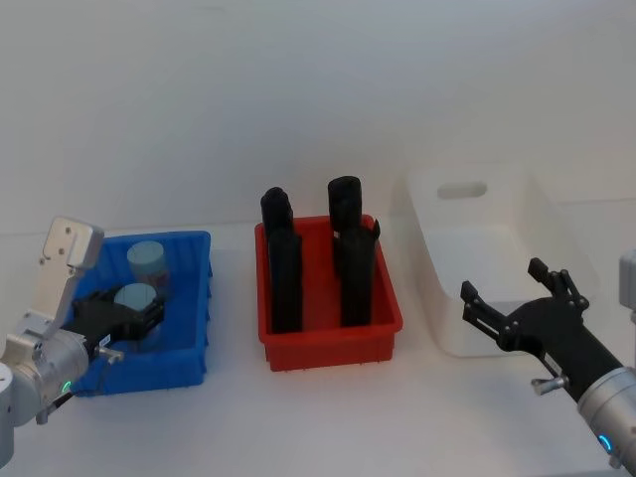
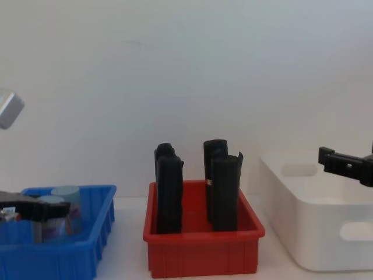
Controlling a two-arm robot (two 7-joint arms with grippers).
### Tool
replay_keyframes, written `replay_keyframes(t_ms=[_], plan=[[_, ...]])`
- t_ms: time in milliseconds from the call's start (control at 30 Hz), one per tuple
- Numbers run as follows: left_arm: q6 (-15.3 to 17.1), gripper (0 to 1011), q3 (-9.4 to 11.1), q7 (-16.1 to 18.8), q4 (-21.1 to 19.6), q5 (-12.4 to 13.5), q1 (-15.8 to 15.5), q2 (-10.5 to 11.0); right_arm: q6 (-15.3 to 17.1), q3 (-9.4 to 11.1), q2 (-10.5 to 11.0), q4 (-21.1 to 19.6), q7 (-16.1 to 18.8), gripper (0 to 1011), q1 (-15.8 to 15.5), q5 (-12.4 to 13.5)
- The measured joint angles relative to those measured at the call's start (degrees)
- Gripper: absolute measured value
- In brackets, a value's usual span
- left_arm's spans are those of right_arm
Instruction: Pick the cotton swabs from the blue box and place them into the white box.
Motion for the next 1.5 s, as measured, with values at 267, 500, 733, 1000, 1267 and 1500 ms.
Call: replay_keyframes(t_ms=[267, 500, 733, 1000, 1267, 1500], plan=[[1.0, 671, -0.7, -1.2, -5.4, 0.7, 0.8, 1.1, 0.0, 0.0, 0.0, 0.0, 0.0, 1002, 0.0, 0.0], [2.2, 670, -1.2, -3.8, -9.9, 0.9, 1.1, 2.1, 0.0, 0.0, 0.0, 0.0, 0.0, 1002, 0.0, 0.0], [4.9, 670, -1.7, -8.2, -15.0, 0.1, 0.8, 3.0, 0.0, 0.0, 0.0, 0.0, 0.0, 1002, 0.0, 0.0], [8.7, 670, -2.0, -12.9, -18.9, -1.8, -0.1, 3.5, 0.0, 0.0, 0.0, 0.0, 0.0, 1002, 0.0, 0.0], [11.7, 670, -2.0, -18.7, -21.0, -3.7, -1.7, 3.5, 0.0, 0.0, 0.0, 0.0, 0.0, 1002, 0.0, 0.0], [13.7, 670, -1.5, -22.9, -21.6, -4.6, -3.3, 3.1, 0.0, 0.0, 0.0, 0.0, 0.0, 1001, 0.0, 0.0]])
